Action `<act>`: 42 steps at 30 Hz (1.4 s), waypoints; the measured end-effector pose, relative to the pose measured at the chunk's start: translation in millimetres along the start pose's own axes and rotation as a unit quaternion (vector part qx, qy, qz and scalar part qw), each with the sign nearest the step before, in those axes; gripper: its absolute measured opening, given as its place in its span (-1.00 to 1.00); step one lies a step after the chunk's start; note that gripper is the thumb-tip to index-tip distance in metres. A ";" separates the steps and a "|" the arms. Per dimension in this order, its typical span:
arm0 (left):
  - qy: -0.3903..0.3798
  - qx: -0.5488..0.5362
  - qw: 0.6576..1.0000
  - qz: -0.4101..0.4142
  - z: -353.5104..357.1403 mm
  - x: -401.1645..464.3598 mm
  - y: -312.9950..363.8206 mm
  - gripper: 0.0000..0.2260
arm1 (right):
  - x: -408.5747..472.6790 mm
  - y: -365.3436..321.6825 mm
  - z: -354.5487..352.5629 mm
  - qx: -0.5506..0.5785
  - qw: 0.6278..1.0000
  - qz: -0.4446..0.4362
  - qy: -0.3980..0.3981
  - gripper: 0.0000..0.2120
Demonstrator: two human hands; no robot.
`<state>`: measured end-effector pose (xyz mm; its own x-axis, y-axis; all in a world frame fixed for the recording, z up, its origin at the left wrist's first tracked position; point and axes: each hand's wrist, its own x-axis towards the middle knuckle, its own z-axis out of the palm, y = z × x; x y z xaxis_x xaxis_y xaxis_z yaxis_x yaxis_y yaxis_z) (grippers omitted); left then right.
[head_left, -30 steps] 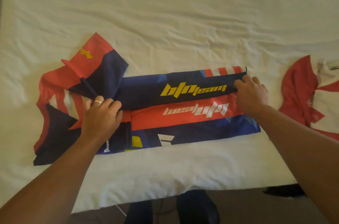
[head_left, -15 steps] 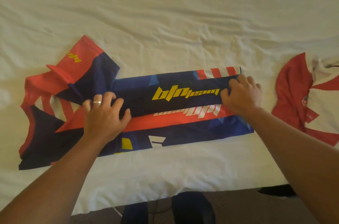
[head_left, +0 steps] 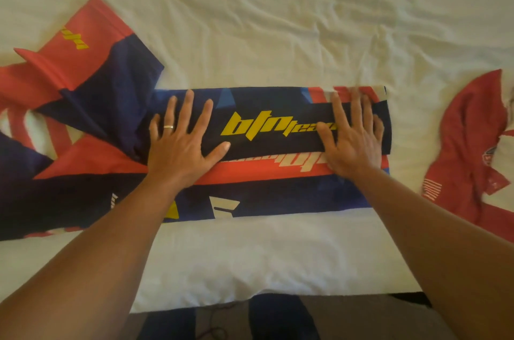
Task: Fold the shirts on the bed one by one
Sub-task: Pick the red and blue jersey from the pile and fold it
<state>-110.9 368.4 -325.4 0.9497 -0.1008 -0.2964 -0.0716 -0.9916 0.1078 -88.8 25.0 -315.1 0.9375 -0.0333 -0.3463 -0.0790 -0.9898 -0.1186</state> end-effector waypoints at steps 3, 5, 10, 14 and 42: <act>-0.005 0.006 1.000 0.000 -1.5 1.4 -0.2 -0.19 | 3.3 -6.1 -0.8 -0.003 1.000 0.010 -0.009 -0.34; -0.002 0.017 1.000 0.001 -6.9 -0.9 2.3 -0.19 | 4.2 -15.6 -5.7 0.001 0.999 0.033 -0.005 -0.35; 0.083 0.012 0.996 0.026 -31.8 -23.6 -9.3 -0.34 | 7.6 -68.4 -27.1 0.028 0.997 0.048 0.058 -0.55; 0.183 -0.025 0.983 -0.007 -36.7 -66.2 -59.9 -0.46 | 25.9 -166.5 -34.9 0.112 0.991 -0.005 0.079 -0.66; 0.086 -0.715 0.545 -0.429 -87.3 -128.0 -223.3 -0.54 | -122.3 -405.6 -13.4 0.172 0.853 -0.488 0.067 -0.93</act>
<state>-189.8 609.8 -228.7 0.4710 0.4813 -0.7392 0.6152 0.4214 0.6663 -167.0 428.8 -212.1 0.6426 0.7447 0.1800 0.6876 -0.4569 -0.5644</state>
